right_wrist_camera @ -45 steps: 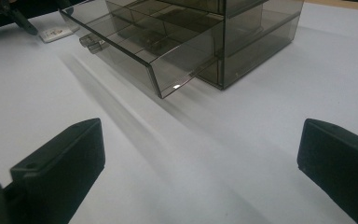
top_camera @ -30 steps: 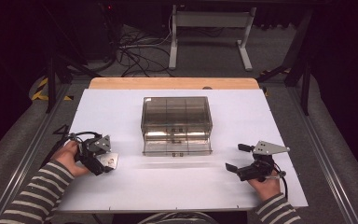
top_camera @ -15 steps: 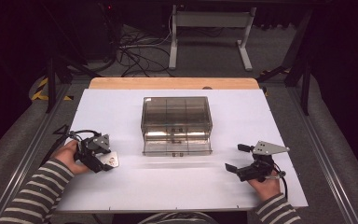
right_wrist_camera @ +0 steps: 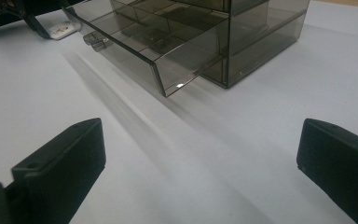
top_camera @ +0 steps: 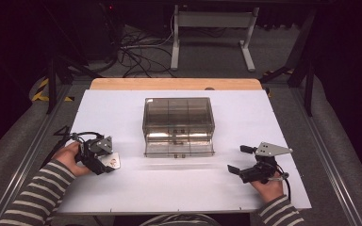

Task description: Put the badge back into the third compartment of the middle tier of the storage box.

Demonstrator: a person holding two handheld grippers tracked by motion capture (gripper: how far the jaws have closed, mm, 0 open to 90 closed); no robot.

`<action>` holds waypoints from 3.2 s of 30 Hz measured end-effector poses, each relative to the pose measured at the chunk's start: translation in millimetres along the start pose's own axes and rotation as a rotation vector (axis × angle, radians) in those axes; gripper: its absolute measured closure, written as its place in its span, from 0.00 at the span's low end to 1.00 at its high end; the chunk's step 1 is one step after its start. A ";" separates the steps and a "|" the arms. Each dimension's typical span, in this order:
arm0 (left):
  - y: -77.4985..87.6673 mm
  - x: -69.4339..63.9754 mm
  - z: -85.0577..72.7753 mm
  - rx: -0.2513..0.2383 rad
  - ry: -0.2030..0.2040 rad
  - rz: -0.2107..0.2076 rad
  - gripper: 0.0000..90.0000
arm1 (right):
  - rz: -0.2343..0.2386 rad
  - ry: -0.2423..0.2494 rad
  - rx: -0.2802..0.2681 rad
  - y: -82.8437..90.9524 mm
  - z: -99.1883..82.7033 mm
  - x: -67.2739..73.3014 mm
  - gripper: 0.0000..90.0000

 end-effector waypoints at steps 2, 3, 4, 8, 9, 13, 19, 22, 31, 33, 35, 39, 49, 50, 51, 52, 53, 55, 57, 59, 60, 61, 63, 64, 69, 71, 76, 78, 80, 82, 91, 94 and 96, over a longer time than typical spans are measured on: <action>0.7 -0.8 1.0 -0.009 0.001 0.014 0.37 | 0.000 -0.001 0.000 -0.2 -0.1 0.0 0.02; 1.3 -1.1 1.6 -0.019 0.001 0.017 0.37 | 0.001 0.000 0.001 -0.2 -0.1 0.0 0.02; 2.2 -1.3 2.5 -0.027 0.002 0.015 0.37 | 0.001 0.001 0.002 -0.2 -0.1 0.0 0.02; 7.0 -3.0 6.4 -0.071 0.002 0.020 0.37 | 0.000 0.003 0.002 -0.3 -0.1 0.2 0.02; 9.0 -3.2 7.2 -0.084 0.002 0.026 0.37 | 0.001 0.002 0.003 -0.3 -0.1 0.2 0.02; 17.9 -4.6 10.6 -0.151 0.017 0.031 0.37 | 0.001 0.002 0.003 -0.3 -0.1 0.2 0.02; 30.9 -8.4 18.5 -0.239 0.017 0.042 0.37 | 0.000 0.007 0.009 -1.1 -0.3 0.8 0.02; 33.9 -9.8 22.5 -0.262 0.013 0.040 0.37 | -0.001 0.008 0.009 -1.0 -0.3 1.0 0.02; 40.9 -11.0 31.3 -0.317 0.020 0.041 0.37 | 0.000 0.012 0.014 -1.6 -0.5 1.5 0.02; 42.0 -11.2 33.1 -0.334 0.021 0.035 0.37 | 0.002 0.015 0.012 -1.6 -0.5 1.4 0.02; 42.6 -11.8 35.3 -0.342 0.018 0.035 0.37 | 0.001 0.013 0.014 -1.6 -0.5 1.6 0.02; 43.0 -13.6 40.8 -0.359 0.006 0.029 0.37 | 0.002 0.012 0.016 -1.9 -0.6 1.9 0.02; 48.0 -17.7 65.0 -0.421 -0.023 0.012 0.37 | 0.009 0.023 0.028 -3.3 -1.2 3.6 0.02; 48.2 -17.9 67.6 -0.424 -0.028 0.008 0.37 | 0.010 0.022 0.030 -3.4 -1.2 3.6 0.02; 48.2 -18.1 70.1 -0.429 -0.031 0.007 0.37 | 0.011 0.022 0.032 -3.5 -1.3 3.7 0.02; 48.3 -18.4 72.6 -0.434 -0.035 0.000 0.37 | 0.012 0.023 0.032 -3.6 -1.4 3.8 0.02; 48.2 -18.9 75.1 -0.442 -0.036 -0.002 0.37 | 0.013 0.024 0.033 -3.7 -1.4 3.9 0.02; 48.5 -19.3 79.9 -0.452 -0.040 -0.003 0.37 | 0.014 0.025 0.034 -3.8 -1.5 3.9 0.03; 48.8 -19.6 84.8 -0.459 -0.047 -0.008 0.37 | 0.016 0.026 0.034 -3.8 -1.5 4.0 0.03; 49.0 -19.8 89.7 -0.464 -0.055 -0.006 0.37 | 0.017 0.025 0.034 -3.9 -1.5 4.2 0.03; 48.9 -20.3 92.1 -0.467 -0.058 -0.009 0.37 | 0.017 0.026 0.034 -4.0 -1.5 4.1 0.03; 48.7 -20.9 94.5 -0.470 -0.058 -0.009 0.37 | 0.019 0.025 0.036 -4.1 -1.6 4.1 0.03; 48.3 -21.8 99.7 -0.478 -0.064 -0.012 0.37 | 0.020 0.025 0.036 -4.2 -1.6 4.2 0.03; 48.2 -22.1 102.4 -0.480 -0.071 -0.014 0.37 | 0.020 0.026 0.037 -4.3 -1.6 4.3 0.03; 45.7 -23.7 116.3 -0.489 -0.093 -0.017 0.37 | 0.021 0.029 0.040 -4.5 -1.7 4.7 0.03; 44.2 -24.0 122.3 -0.490 -0.101 -0.019 0.37 | 0.021 0.029 0.039 -4.6 -1.7 4.9 0.03; 39.1 -24.6 137.2 -0.486 -0.112 -0.026 0.37 | 0.023 0.027 0.042 -4.8 -1.8 4.6 0.03; 36.4 -25.4 142.9 -0.487 -0.119 -0.030 0.37 | 0.024 0.026 0.041 -4.7 -1.7 4.5 0.03; 33.2 -26.2 148.3 -0.489 -0.126 -0.034 0.37 | 0.024 0.027 0.043 -4.8 -1.8 4.6 0.03; 30.1 -26.9 153.6 -0.488 -0.130 -0.036 0.37 | 0.024 0.031 0.045 -5.0 -1.9 5.0 0.03; 16.2 -27.9 175.6 -0.483 -0.166 -0.041 0.37 | 0.029 0.034 0.046 -5.2 -1.9 5.1 0.03; 11.3 -28.3 181.9 -0.483 -0.172 -0.041 0.37 | 0.029 0.033 0.046 -5.1 -1.9 5.2 0.03; 8.0 -28.9 185.8 -0.490 -0.169 -0.049 0.37 | 0.030 0.033 0.046 -5.2 -1.9 5.1 0.03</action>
Point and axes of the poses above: each handheld gripper's, and its own axes: y roughly backward along the jaws, z roughly out of its top, x roughly to its left, the point moved 2 cm from there along -y, roughly forward along the jaws, and after that the axes turned 10 degrees about -x, right-handed, at the moved point
